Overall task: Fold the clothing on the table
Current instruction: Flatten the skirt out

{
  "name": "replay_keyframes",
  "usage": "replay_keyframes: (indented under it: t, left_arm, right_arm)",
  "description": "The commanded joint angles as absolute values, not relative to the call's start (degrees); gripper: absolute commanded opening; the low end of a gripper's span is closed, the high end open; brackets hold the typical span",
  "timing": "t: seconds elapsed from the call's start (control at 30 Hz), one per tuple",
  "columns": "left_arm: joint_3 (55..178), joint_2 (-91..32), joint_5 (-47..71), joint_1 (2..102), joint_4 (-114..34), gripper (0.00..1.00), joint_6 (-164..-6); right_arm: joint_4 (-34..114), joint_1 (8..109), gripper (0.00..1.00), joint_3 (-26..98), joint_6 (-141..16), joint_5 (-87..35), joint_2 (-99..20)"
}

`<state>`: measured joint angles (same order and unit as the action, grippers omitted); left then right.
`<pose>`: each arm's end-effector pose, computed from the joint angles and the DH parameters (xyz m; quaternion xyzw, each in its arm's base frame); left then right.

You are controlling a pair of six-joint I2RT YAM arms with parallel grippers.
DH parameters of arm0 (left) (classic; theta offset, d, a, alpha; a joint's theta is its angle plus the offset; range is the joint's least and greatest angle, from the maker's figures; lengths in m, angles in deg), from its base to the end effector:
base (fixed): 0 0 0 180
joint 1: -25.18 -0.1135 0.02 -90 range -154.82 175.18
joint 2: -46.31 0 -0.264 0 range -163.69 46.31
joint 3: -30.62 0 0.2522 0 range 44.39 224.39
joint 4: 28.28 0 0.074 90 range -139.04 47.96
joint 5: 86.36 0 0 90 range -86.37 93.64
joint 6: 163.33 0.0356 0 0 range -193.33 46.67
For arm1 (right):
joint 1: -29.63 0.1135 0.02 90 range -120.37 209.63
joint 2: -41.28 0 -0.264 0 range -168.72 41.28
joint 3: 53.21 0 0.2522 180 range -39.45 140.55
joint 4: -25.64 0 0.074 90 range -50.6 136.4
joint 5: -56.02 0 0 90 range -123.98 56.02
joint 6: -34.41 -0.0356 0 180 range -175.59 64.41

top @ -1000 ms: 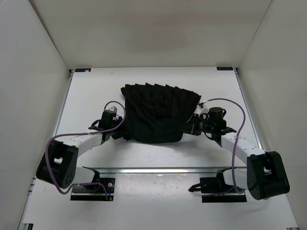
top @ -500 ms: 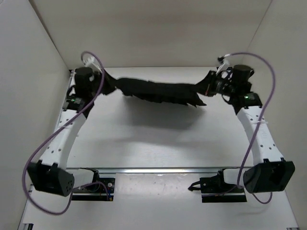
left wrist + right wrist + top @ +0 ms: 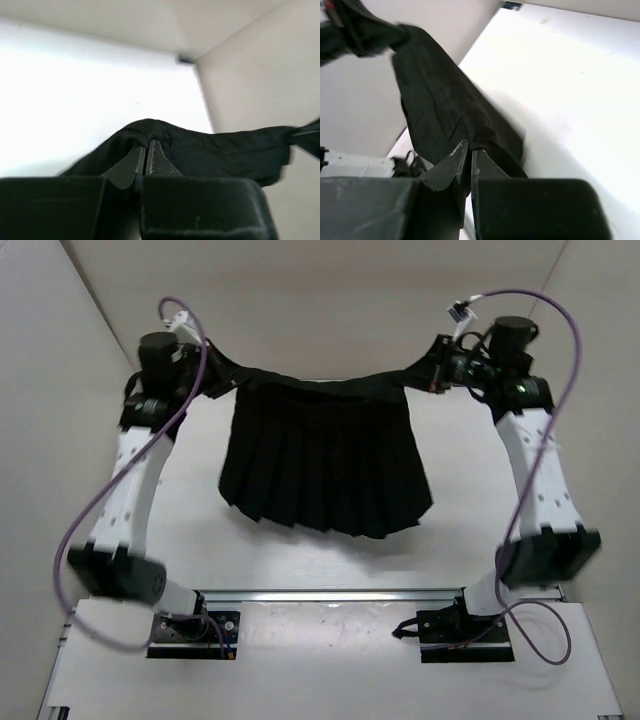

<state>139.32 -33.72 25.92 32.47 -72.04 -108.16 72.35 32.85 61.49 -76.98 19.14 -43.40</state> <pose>0.2947 -0.0513 0.4667 -0.0713 0.7845 -0.3575 0.5017 0.3032 0.0456 0.4752 -0.1503 0.7507 0.4643 0.4453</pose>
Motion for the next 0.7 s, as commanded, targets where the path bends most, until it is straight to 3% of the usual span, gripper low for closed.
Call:
replay_keyframes:
  t: [0.0, 0.13, 0.2, 0.43, 0.53, 0.67]
  left_arm:
    - [148.0, -46.3, 28.2, 30.2, -76.0, 0.0, -107.1]
    - [172.7, -57.2, 29.5, 28.2, -84.0, 0.0, -107.1]
    - [172.9, -56.1, 29.8, 27.0, -82.8, 0.0, -107.8]
    - [132.5, -39.9, 28.1, 28.9, -68.1, 0.0, -107.6]
    - [109.5, -33.6, 26.9, 31.4, -60.4, 0.0, -109.5]
    - [92.0, -31.2, 27.1, 33.7, -56.5, 0.01, -110.3]
  right_arm:
    - [71.8, 32.9, 0.0, 71.4, -78.1, 19.4, -54.9]
    - [69.2, 31.9, 0.0, 83.8, -80.1, 19.6, -59.2]
    - [65.6, 30.2, 0.0, 83.1, -82.0, 20.9, -58.4]
    - [60.7, 27.1, 0.0, 62.3, -82.8, 27.5, -57.6]
    - [57.3, 28.1, 0.0, 43.4, -82.6, 23.9, -56.2]
    - [55.6, 31.5, 0.0, 26.0, -82.6, 15.7, -52.1]
